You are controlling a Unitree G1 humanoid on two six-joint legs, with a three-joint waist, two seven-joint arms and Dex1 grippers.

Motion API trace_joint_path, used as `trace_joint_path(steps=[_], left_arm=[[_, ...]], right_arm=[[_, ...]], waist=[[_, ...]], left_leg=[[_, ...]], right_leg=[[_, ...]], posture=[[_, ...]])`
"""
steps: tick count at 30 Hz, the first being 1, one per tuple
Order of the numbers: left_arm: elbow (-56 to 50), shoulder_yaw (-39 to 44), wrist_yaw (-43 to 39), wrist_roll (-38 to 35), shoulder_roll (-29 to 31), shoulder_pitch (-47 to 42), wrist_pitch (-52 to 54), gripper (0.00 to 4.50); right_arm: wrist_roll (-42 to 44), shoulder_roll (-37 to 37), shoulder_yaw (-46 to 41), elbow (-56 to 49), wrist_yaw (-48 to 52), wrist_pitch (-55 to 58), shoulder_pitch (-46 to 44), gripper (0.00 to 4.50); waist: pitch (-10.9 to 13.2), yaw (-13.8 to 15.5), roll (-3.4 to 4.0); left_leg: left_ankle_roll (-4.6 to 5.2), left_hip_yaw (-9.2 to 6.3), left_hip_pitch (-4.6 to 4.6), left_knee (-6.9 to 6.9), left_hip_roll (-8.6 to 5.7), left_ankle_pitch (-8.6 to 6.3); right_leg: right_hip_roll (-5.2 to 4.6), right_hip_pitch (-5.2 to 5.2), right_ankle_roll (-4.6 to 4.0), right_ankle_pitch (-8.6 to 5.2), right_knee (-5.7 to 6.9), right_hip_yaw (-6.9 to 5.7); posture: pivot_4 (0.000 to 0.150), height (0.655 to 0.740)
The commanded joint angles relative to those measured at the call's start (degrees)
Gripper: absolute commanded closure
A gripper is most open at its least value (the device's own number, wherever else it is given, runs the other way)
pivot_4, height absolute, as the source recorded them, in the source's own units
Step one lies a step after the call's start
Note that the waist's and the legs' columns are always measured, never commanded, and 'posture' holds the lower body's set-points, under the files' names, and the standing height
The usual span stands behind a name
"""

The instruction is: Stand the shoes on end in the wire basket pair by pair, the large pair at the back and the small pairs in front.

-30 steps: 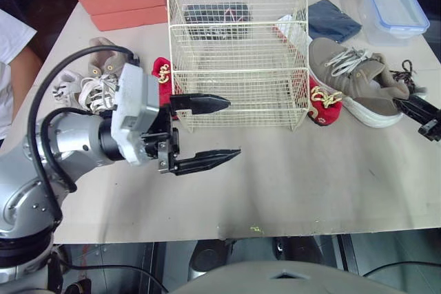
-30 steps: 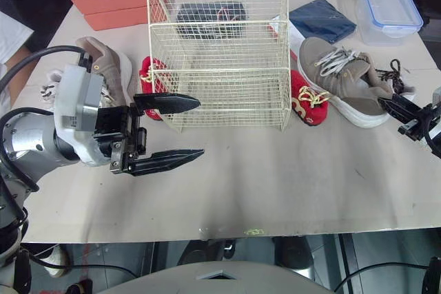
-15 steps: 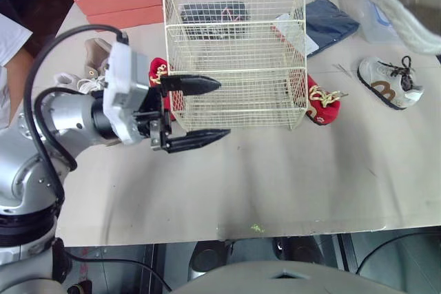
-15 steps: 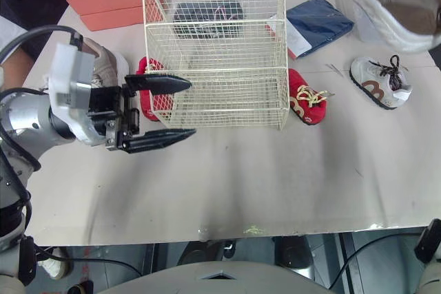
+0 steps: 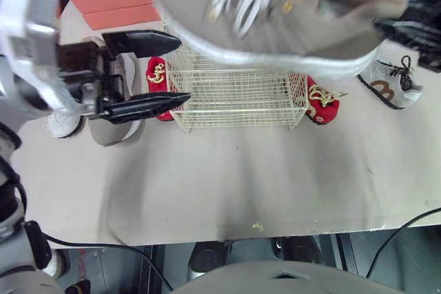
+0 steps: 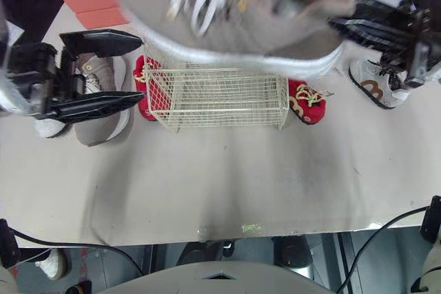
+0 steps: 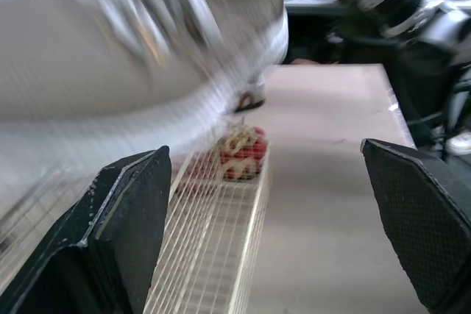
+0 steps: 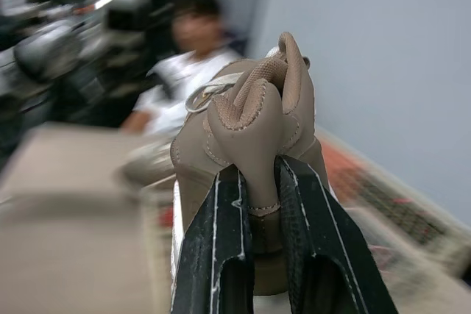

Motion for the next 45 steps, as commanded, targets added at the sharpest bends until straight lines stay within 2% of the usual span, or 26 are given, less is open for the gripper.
trace_joint_path(steps=[1,5,12,20,25,28,31,37,39,41,42,45], left_arm=[[1.6,4.2,-1.1,-5.5,1.7,-2.2,2.3,0.00],[3.2,5.2,-3.1,-6.2,2.9,-3.0,3.3,0.00],[1.6,-3.9,-9.9,4.3,4.7,0.5,-0.4,0.00],[2.1,-14.4,-11.3,11.8,1.9,-2.8,-2.8,0.00],[3.2,-18.7,-11.7,16.9,0.1,-4.1,-5.1,0.00],[2.4,-19.5,-12.5,16.9,-1.4,-5.0,-5.2,0.85],[1.9,-19.5,-12.8,17.2,-2.7,-5.5,-5.8,2.16],[0.9,-18.7,-12.1,16.9,-4.2,-5.8,-5.3,3.94],[0.6,-18.5,-11.5,17.0,-4.7,-5.8,-5.1,4.18],[0.4,-18.2,-10.7,16.9,-5.5,-5.9,-5.0,4.18],[0.3,-18.0,-10.2,16.8,-5.9,-5.9,-4.9,4.20],[0.3,-16.5,-6.6,16.4,-8.3,-6.2,-4.7,4.20]], right_arm=[[-0.2,-2.3,1.1,-2.7,5.8,-1.0,-2.9,4.45],[-5.0,-4.5,5.2,-3.1,13.8,-4.5,-3.0,4.45],[-11.4,-2.2,10.6,-3.1,22.4,-14.1,-6.4,4.45],[-17.3,2.6,14.6,-1.8,23.9,-26.2,-11.1,4.45],[-18.2,3.7,15.5,-2.2,22.3,-27.7,-12.4,4.45],[-17.3,4.3,14.9,-2.9,21.0,-26.8,-12.4,4.50],[-17.1,4.2,14.6,-2.9,20.3,-26.3,-12.2,4.50],[-17.1,3.0,14.2,-2.9,18.8,-23.6,-11.4,4.50],[-17.1,2.7,14.0,-3.0,17.5,-22.1,-11.3,3.64],[-16.5,2.6,13.7,-3.1,16.4,-20.7,-11.0,3.22],[-15.7,2.6,13.2,-3.2,15.4,-19.5,-10.7,2.58],[-13.0,1.9,10.3,-2.9,11.4,-14.4,-8.9,1.16]], waist=[[0.0,0.0,-0.03],[0.1,0.0,-0.09],[0.1,-0.3,-0.09],[0.1,-0.2,-0.15],[0.1,-0.2,-0.15],[0.1,-0.2,-0.16],[0.1,-0.2,-0.16],[0.1,-0.2,-0.16],[0.1,-0.2,-0.16],[0.1,-0.2,-0.16],[0.1,-0.2,-0.16],[0.1,-0.2,-0.17]], left_leg=[[0.00,-0.04,-0.02,0.00,0.00,0.00],[-0.01,-0.13,-0.04,0.02,-0.01,0.00],[-0.02,-0.13,-0.02,0.08,-0.02,0.01],[-0.03,-0.18,-0.09,0.09,-0.02,0.01],[-0.05,-0.32,-0.84,0.60,-0.05,0.01],[-0.05,-0.38,-0.89,0.68,-0.07,0.01],[-0.04,-0.41,-0.88,0.69,-0.08,0.01],[-0.04,-0.42,-0.88,0.69,-0.08,0.01],[-0.04,-0.42,-0.88,0.70,-0.08,0.01],[-0.04,-0.42,-0.88,0.70,-0.08,0.01],[-0.04,-0.43,-0.88,0.70,-0.09,0.01],[-0.04,-0.44,-0.87,0.73,-0.09,0.01]], right_leg=[[-0.01,0.00,0.00,0.00,-0.01,-0.04],[-0.02,0.00,0.00,0.00,-0.02,-0.15],[0.01,0.01,0.00,0.00,0.06,-0.14],[0.00,-0.02,0.00,0.00,0.02,-0.19],[0.01,-0.57,0.01,0.01,0.23,-0.31],[0.00,-0.57,0.01,0.01,0.26,-0.39],[-0.01,-0.56,0.01,0.01,0.29,-0.41],[-0.01,-0.56,0.01,0.01,0.31,-0.42],[-0.02,-0.56,0.01,0.01,0.33,-0.42],[-0.02,-0.56,0.01,0.01,0.33,-0.42],[-0.03,-0.56,0.01,0.01,0.34,-0.42],[-0.04,-0.55,0.01,0.01,0.37,-0.43]], posture=[[0.150,0.7400],[0.150,0.7400],[0.150,0.7400],[0.150,0.7400],[0.150,0.7400],[0.150,0.7400],[0.150,0.7400],[0.150,0.7400],[0.150,0.7400],[0.150,0.7400],[0.150,0.7400],[0.150,0.7400]])
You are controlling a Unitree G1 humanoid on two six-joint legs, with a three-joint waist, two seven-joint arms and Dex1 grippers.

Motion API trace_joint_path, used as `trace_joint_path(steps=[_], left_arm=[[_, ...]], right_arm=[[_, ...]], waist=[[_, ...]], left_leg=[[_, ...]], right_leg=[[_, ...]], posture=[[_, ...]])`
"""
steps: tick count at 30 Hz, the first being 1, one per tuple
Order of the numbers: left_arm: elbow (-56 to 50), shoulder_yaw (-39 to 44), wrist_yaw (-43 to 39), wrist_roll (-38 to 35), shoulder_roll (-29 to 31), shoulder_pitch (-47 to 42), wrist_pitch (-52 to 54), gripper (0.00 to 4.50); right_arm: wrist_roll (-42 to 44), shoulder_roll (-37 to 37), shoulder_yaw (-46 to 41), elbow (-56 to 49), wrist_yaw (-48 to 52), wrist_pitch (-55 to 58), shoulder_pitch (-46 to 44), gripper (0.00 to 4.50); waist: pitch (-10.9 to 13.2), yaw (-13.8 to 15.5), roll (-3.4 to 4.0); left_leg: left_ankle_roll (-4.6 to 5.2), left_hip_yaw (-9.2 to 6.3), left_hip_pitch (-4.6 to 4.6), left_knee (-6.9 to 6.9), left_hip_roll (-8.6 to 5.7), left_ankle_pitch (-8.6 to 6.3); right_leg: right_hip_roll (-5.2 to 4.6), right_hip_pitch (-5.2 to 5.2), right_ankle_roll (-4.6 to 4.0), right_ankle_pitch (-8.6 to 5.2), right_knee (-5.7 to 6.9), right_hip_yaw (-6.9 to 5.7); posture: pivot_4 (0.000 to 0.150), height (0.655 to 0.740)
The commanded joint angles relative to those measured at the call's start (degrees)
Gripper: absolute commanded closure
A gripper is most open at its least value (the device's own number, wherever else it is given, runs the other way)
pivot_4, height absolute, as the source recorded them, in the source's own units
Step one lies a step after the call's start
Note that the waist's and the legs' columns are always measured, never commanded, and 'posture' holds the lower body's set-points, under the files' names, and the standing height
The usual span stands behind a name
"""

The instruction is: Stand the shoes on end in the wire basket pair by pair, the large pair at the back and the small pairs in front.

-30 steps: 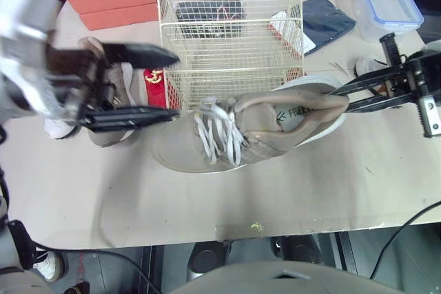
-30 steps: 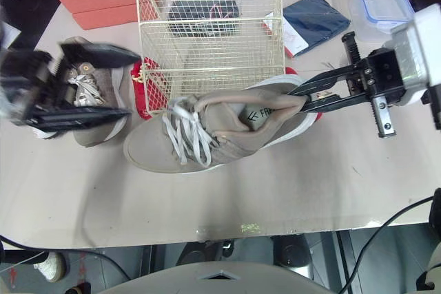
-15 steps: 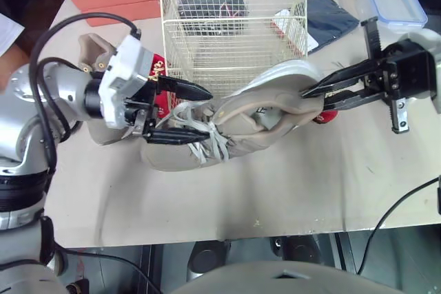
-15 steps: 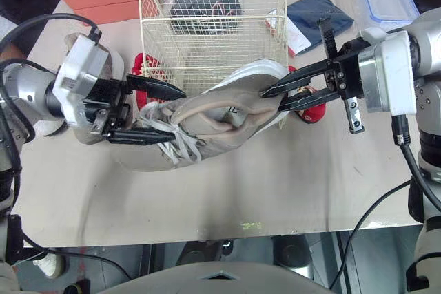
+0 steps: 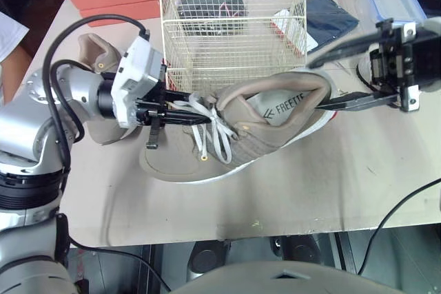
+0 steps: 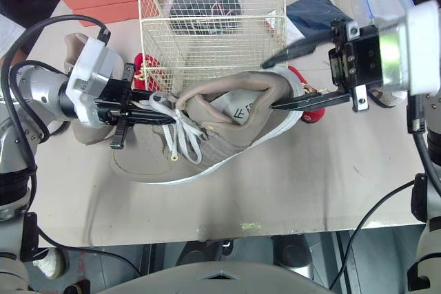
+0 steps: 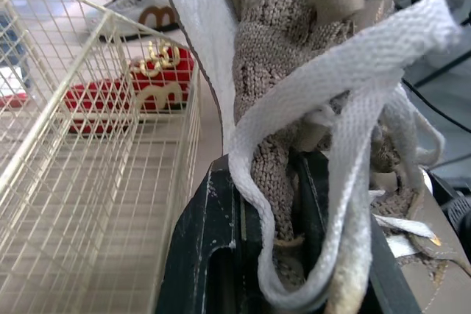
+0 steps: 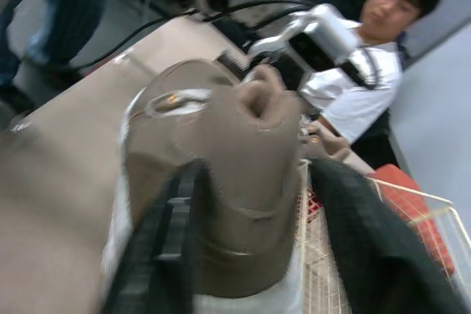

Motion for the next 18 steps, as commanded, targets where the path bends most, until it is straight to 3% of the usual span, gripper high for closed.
trace_joint_path(steps=[1,3,9,12,15,18], left_arm=[[-2.7,4.4,4.8,-3.2,-2.9,-1.8,-0.4,4.20],[-3.3,6.0,7.6,-3.9,-4.3,-1.2,-0.1,4.20],[-6.2,11.0,20.6,-3.6,-12.9,0.7,-3.3,4.20],[-6.4,11.0,29.6,1.7,-19.9,0.0,-8.9,4.20],[-7.3,7.2,38.8,10.1,-27.7,0.1,-15.1,4.20],[-7.6,3.8,43.5,15.2,-32.4,0.9,-18.2,4.20]], right_arm=[[4.3,-1.7,-5.3,-0.5,-6.2,7.4,2.9,0.80],[6.7,-2.9,-8.7,0.1,-9.4,11.4,5.2,0.03],[15.5,-5.1,-19.0,-0.9,-24.1,27.3,15.0,0.00],[22.2,-3.6,-21.5,-4.5,-32.0,33.4,17.9,0.00],[28.8,2.7,-18.7,-11.2,-44.8,36.4,18.3,0.00],[28.5,8.2,-14.6,-14.5,-53.7,36.9,17.3,0.00]], waist=[[0.0,0.0,-0.01],[0.0,0.2,-0.04],[0.0,0.7,-0.05],[0.0,0.7,-0.06],[0.0,0.6,-0.09],[0.0,0.6,-0.18]], left_leg=[[0.00,0.00,0.00,0.01,0.00,0.00],[0.00,-0.04,-0.02,0.04,-0.01,0.00],[0.00,-0.05,-0.05,0.04,-0.05,0.00],[0.00,0.03,-0.01,0.09,-0.06,0.00],[0.01,0.11,0.07,0.13,-0.04,0.00],[0.01,0.19,0.11,0.16,-0.05,0.00]], right_leg=[[-0.01,0.00,0.00,0.00,0.01,0.00],[-0.03,0.00,0.00,0.00,0.03,-0.03],[-0.11,0.00,0.00,0.00,0.02,-0.05],[-0.11,0.00,0.00,0.00,0.19,0.03],[-0.07,0.01,0.00,0.00,0.34,0.11],[-0.06,0.00,0.00,0.00,0.46,0.20]], posture=[[0.150,0.7400],[0.150,0.7400],[0.150,0.7400],[0.150,0.7400],[0.150,0.7400],[0.150,0.7400]])
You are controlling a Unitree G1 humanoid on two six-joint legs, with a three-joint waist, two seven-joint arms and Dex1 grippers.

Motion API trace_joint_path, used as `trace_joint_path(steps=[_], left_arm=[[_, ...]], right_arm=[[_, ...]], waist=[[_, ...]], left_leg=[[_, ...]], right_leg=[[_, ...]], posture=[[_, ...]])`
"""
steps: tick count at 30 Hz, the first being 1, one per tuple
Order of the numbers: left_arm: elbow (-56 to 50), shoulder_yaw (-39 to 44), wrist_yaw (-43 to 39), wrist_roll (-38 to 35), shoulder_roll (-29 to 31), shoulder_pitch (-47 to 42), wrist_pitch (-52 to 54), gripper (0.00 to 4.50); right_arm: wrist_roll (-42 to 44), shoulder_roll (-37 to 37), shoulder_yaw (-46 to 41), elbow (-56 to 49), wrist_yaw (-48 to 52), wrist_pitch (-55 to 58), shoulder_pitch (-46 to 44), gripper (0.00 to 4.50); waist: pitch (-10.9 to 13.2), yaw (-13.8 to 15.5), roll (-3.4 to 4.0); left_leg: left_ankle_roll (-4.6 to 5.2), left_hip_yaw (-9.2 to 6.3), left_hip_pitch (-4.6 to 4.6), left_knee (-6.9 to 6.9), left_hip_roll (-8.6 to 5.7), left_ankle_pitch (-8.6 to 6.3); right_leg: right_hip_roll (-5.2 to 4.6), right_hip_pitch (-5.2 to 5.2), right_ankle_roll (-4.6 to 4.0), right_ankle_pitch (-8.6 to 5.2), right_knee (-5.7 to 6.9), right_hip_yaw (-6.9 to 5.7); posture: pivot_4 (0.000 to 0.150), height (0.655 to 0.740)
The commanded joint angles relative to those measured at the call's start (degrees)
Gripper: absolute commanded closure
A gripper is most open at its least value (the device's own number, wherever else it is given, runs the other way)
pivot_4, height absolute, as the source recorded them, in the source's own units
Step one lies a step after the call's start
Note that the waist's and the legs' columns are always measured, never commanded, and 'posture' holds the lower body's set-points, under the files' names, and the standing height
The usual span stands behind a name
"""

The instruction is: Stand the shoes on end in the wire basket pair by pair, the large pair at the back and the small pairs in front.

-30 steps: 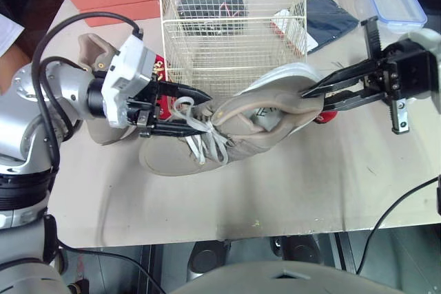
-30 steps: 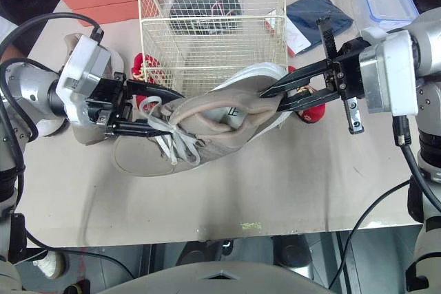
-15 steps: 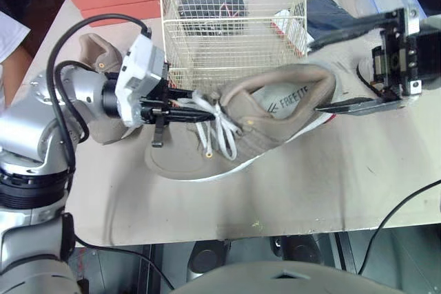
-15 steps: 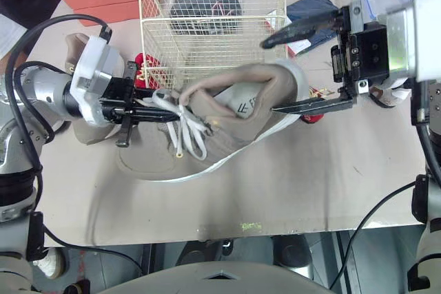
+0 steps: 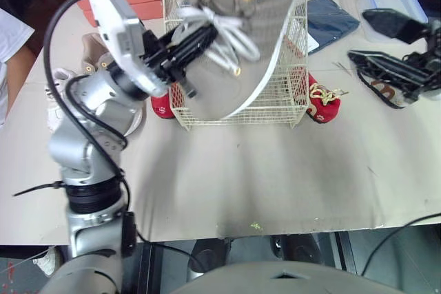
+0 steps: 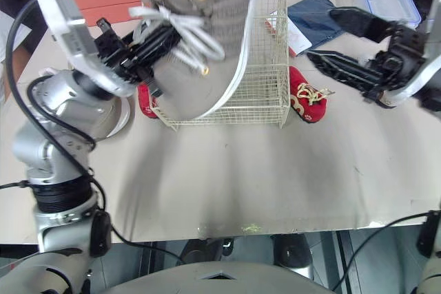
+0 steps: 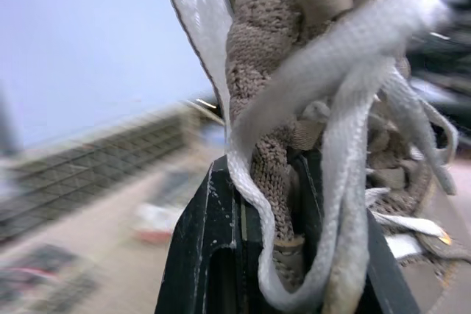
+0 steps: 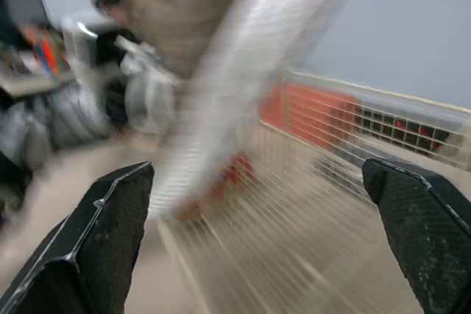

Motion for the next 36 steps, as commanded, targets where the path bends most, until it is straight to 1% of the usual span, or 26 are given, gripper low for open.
trace_joint_path(steps=[1,4,6,9,11,13,14,16,17,18,19,22,23,24,25,27,28,31,32,36], left_arm=[[-2.9,-3.4,6.1,5.7,-4.6,0.4,-5.9,4.20],[-2.7,-6.5,8.0,9.1,-7.3,1.9,-7.9,4.20],[-2.7,-7.9,8.6,10.5,-8.3,2.7,-8.8,4.20],[-3.6,-8.9,7.4,10.2,-8.4,4.4,-9.1,4.20],[-4.3,-8.8,6.3,8.6,-8.4,5.2,-8.7,4.20],[-4.7,-8.7,5.0,7.6,-7.8,6.0,-8.5,4.20],[-4.8,-8.7,4.3,7.3,-7.4,6.3,-8.5,4.20],[-4.9,-8.5,3.6,7.1,-6.9,6.6,-8.6,4.20],[-4.9,-8.4,3.6,6.7,-6.9,6.6,-8.4,4.20],[-4.9,-8.2,3.5,6.3,-7.0,6.6,-8.4,4.20],[-4.8,-8.2,3.4,6.1,-7.0,6.6,-8.2,4.20],[-5.1,-8.1,2.6,4.5,-6.5,6.8,-6.9,4.20],[-5.5,-7.9,2.2,3.0,-6.3,7.1,-5.9,3.22],[-5.8,-7.7,1.7,1.9,-6.0,7.4,-5.2,3.09],[-6.1,-7.7,1.4,1.3,-5.6,7.7,-4.7,2.74],[-6.3,-7.3,0.2,0.9,-3.8,8.1,-4.0,2.01],[-6.5,-6.5,-0.6,0.0,-2.6,8.2,-3.4,1.78],[-6.7,-3.0,-4.5,-3.7,3.0,8.4,-1.3,0.47],[-6.8,-1.3,-6.2,-5.8,5.4,8.2,-0.4,0.06],[-7.0,4.4,-9.8,-15.0,12.3,7.3,5.0,0.06]], right_arm=[[-0.1,6.3,4.6,-4.9,-12.0,0.0,-2.1,0.00],[-4.9,12.1,9.5,-5.5,-18.3,-1.3,-3.7,0.00],[-6.8,15.1,10.9,-4.9,-21.5,-2.0,-5.0,0.00],[-9.0,18.5,11.4,-3.4,-25.8,-2.8,-7.1,0.00],[-10.3,19.7,11.6,-2.9,-27.2,-2.8,-7.8,0.00],[-9.3,21.2,11.2,-2.7,-27.7,-3.2,-8.1,0.00],[-9.1,21.5,11.0,-2.7,-27.7,-3.2,-8.1,0.53],[-9.0,21.0,11.3,-3.0,-26.1,-2.9,-7.9,1.33],[-9.0,20.8,11.4,-3.2,-25.6,-2.8,-7.9,1.85],[-8.7,20.9,11.3,-3.1,-25.6,-2.7,-7.9,2.25],[-8.4,21.1,11.2,-3.1,-25.7,-2.7,-8.0,2.75],[-8.4,21.1,11.1,-2.8,-25.7,-2.6,-8.1,3.72],[-8.3,21.1,11.1,-2.8,-25.6,-2.6,-8.1,3.96],[-8.2,21.1,11.0,-2.8,-25.5,-2.7,-8.1,4.05],[-8.2,21.1,11.0,-2.8,-25.2,-2.8,-8.0,4.18],[-8.0,20.8,10.7,-3.0,-24.3,-3.3,-7.9,4.29],[-8.5,20.4,10.6,-3.1,-23.5,-3.7,-7.8,4.33],[-10.6,18.9,9.6,-2.4,-21.2,-5.8,-8.2,4.38],[-10.1,18.6,8.6,-1.9,-20.0,-6.8,-9.1,4.38],[-11.9,18.4,6.1,1.4,-17.5,-12.0,-13.1,4.38]], waist=[[0.0,0.0,-0.11],[-0.1,-0.1,-0.13],[-0.1,-0.1,-0.13],[-0.1,-0.3,-0.13],[-0.1,-0.4,-0.13],[-0.1,-0.5,-0.13],[-0.1,-0.5,-0.13],[-0.1,-0.6,-0.13],[-0.1,-0.6,-0.13],[-0.1,-0.6,-0.13],[-0.1,-0.6,-0.13],[-0.1,-0.6,-0.13],[-0.1,-0.6,-0.13],[-0.1,-0.7,-0.13],[-0.1,-0.8,-0.13],[-0.1,-0.7,-0.13],[-0.1,-0.7,-0.13],[-0.1,-0.7,-0.12],[-0.1,-0.8,-0.11],[-0.1,-0.8,-0.12]], left_leg=[[0.00,0.02,0.00,0.05,0.00,0.00],[0.00,0.08,0.00,0.06,-0.03,0.00],[0.00,0.09,-0.02,0.06,-0.03,0.00],[-0.01,0.10,-0.08,0.05,-0.02,0.01],[-0.01,0.12,-0.08,0.04,-0.02,0.01],[-0.01,0.12,-0.07,0.03,-0.02,0.01],[-0.01,0.13,-0.07,0.02,-0.02,0.01],[-0.01,0.14,-0.07,0.01,-0.02,0.01],[-0.01,0.15,-0.07,0.01,-0.02,0.01],[-0.01,0.17,-0.07,0.01,-0.02,0.01],[-0.01,0.19,-0.07,0.01,-0.02,0.01],[-0.01,0.19,-0.06,0.01,-0.02,0.01],[-0.01,0.19,-0.06,0.00,-0.01,0.01],[-0.01,0.19,-0.06,0.00,-0.01,0.01],[-0.01,0.19,-0.06,0.00,-0.01,0.00],[0.00,0.21,-0.05,-0.02,-0.01,0.00],[-0.01,0.21,-0.05,-0.02,0.00,0.00],[0.00,0.22,-0.03,-0.02,0.00,0.00],[0.00,0.22,-0.04,-0.02,0.00,0.00],[0.00,0.24,0.00,-0.04,0.00,0.00]], right_leg=[[0.00,0.00,0.00,0.00,0.04,0.01],[0.04,-0.06,0.00,0.00,0.07,0.10],[0.15,-0.12,0.00,0.00,0.10,0.12],[0.23,-0.25,0.00,0.00,0.15,0.15],[0.24,-0.28,0.00,0.00,0.16,0.18],[0.26,-0.28,0.00,0.00,0.16,0.19],[0.26,-0.29,0.00,0.00,0.16,0.19],[0.26,-0.31,0.00,0.00,0.17,0.22],[0.28,-0.31,0.00,0.00,0.16,0.22],[0.28,-0.31,0.00,0.00,0.16,0.23],[0.28,-0.31,0.00,0.00,0.16,0.25],[0.28,-0.31,0.00,0.00,0.16,0.26],[0.29,-0.31,0.00,0.00,0.17,0.26],[0.29,-0.30,0.00,0.00,0.17,0.26],[0.29,-0.31,0.00,0.00,0.17,0.26],[0.29,-0.32,0.00,0.00,0.17,0.30],[0.29,-0.32,0.00,0.00,0.17,0.29],[0.31,-0.31,0.00,0.00,0.17,0.30],[0.31,-0.32,0.00,0.00,0.17,0.30],[0.31,-0.31,0.00,0.00,0.18,0.32]], posture=[[0.150,0.7400],[0.150,0.7400],[0.150,0.7400],[0.150,0.7400],[0.150,0.7400],[0.150,0.7400],[0.150,0.7400],[0.150,0.7400],[0.150,0.7400],[0.150,0.7400],[0.150,0.7400],[0.150,0.7400],[0.150,0.7400],[0.150,0.7400],[0.150,0.7400],[0.150,0.7400],[0.150,0.7400],[0.150,0.7400],[0.150,0.7400],[0.150,0.7400]])
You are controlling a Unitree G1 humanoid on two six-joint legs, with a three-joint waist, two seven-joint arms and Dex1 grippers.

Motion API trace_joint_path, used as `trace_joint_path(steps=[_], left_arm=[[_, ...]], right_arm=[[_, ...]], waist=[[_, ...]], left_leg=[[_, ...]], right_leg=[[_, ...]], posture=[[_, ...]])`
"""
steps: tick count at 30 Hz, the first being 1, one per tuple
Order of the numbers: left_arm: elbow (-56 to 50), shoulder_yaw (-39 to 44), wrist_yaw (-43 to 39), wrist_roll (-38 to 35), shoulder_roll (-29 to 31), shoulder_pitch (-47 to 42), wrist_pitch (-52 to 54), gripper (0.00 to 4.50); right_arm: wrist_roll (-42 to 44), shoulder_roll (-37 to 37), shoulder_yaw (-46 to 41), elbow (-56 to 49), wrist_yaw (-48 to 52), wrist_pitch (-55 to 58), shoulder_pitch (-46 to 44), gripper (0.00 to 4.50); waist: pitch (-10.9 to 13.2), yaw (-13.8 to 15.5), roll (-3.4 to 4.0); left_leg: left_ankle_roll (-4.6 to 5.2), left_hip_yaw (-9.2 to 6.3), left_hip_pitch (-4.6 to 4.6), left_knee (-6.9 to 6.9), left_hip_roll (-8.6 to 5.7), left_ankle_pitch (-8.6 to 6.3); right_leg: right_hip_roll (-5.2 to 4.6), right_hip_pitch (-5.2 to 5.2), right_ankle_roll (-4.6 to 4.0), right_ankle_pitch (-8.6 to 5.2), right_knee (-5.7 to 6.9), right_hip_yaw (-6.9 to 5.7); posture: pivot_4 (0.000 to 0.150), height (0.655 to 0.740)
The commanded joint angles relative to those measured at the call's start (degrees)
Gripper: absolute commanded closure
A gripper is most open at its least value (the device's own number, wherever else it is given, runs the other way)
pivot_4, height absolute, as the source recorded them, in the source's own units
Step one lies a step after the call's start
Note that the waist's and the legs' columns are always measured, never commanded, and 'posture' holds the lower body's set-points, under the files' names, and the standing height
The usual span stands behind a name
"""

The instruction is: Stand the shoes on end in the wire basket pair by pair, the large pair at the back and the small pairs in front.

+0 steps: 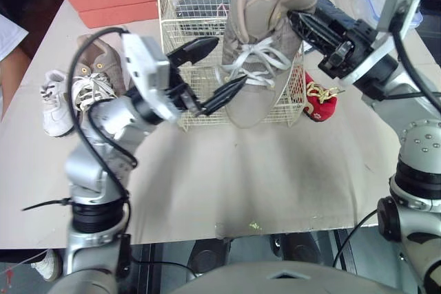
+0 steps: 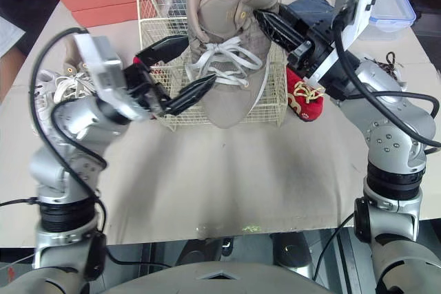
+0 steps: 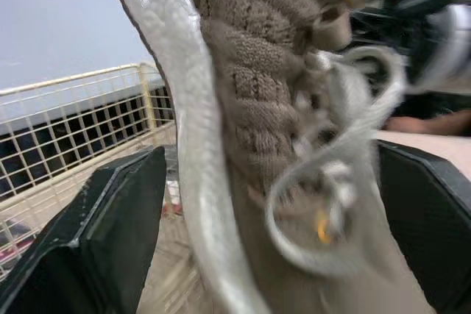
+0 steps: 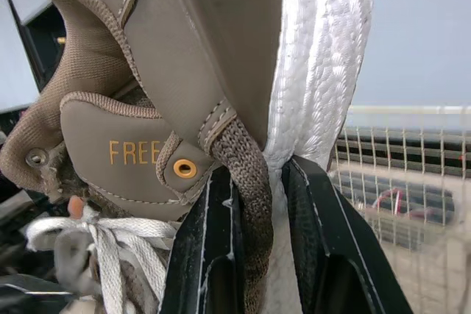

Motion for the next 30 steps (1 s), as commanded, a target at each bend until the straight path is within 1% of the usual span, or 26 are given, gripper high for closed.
trace_joint_path(steps=[1,3,7,12,17,23,25,30], left_arm=[[-2.5,5.2,-3.6,-8.4,5.7,-0.9,4.9,0.06],[-2.3,7.2,-6.0,-11.0,10.7,-0.7,8.1,0.06],[-1.4,10.0,-6.0,-14.8,16.6,-1.7,12.7,0.06],[-0.8,12.7,-2.9,-20.0,20.7,-4.5,18.0,0.06],[0.1,15.3,2.6,-22.1,22.2,-6.6,21.0,0.06],[-1.0,18.2,6.9,-23.4,23.4,-4.5,23.2,0.06],[-1.0,18.8,7.7,-23.4,23.5,-4.1,23.5,0.06],[-0.2,19.8,9.5,-23.1,23.1,-4.4,23.0,0.06]], right_arm=[[-2.2,-0.4,-4.7,1.6,2.2,-7.6,-5.4,4.38],[-5.1,-0.1,-5.2,5.1,3.1,-11.7,-8.8,4.38],[-11.4,1.0,-4.9,12.5,5.0,-20.1,-15.0,4.38],[-20.3,2.8,-1.9,23.1,9.6,-31.2,-21.3,4.38],[-27.0,4.7,0.7,34.0,15.3,-41.2,-25.1,4.38],[-33.2,4.8,3.4,42.9,19.1,-48.1,-25.6,4.38],[-34.7,4.7,4.5,44.0,20.3,-49.1,-25.1,4.38],[-35.5,4.2,7.6,44.2,23.4,-43.3,-22.4,4.38]], waist=[[0.0,0.0,0.00],[0.0,-0.1,0.01],[0.0,-0.2,0.03],[0.0,-0.3,0.04],[0.0,-0.5,0.05],[0.0,-1.0,0.05],[0.0,-1.1,0.05],[0.0,-1.0,-0.05]], left_leg=[[0.00,0.00,0.00,0.00,0.00,0.00],[0.00,0.00,0.00,-0.01,0.00,0.00],[0.00,0.02,0.04,-0.09,0.02,0.00],[-0.01,0.06,0.04,-0.10,0.02,0.00],[-0.01,0.07,0.04,-0.11,0.03,0.00],[-0.02,0.07,0.04,-0.15,0.03,0.00],[-0.02,0.07,0.04,-0.13,0.03,0.01],[-0.06,0.05,0.11,-0.07,0.04,0.03]], right_leg=[[0.00,0.00,0.00,0.00,0.00,0.00],[0.01,0.00,0.00,0.00,-0.02,-0.01],[0.02,-0.02,0.00,0.00,-0.03,0.03],[0.01,-0.04,0.00,0.00,-0.03,0.06],[-0.01,-0.05,0.00,0.00,-0.03,0.09],[-0.07,-0.06,0.00,0.00,-0.05,0.09],[-0.08,-0.06,0.00,0.00,-0.05,0.09],[-0.10,-0.01,0.00,0.00,0.03,0.09]], posture=[[0.150,0.7400],[0.150,0.7400],[0.150,0.7400],[0.150,0.7400],[0.150,0.7400],[0.150,0.7400],[0.150,0.7400],[0.150,0.7400]])
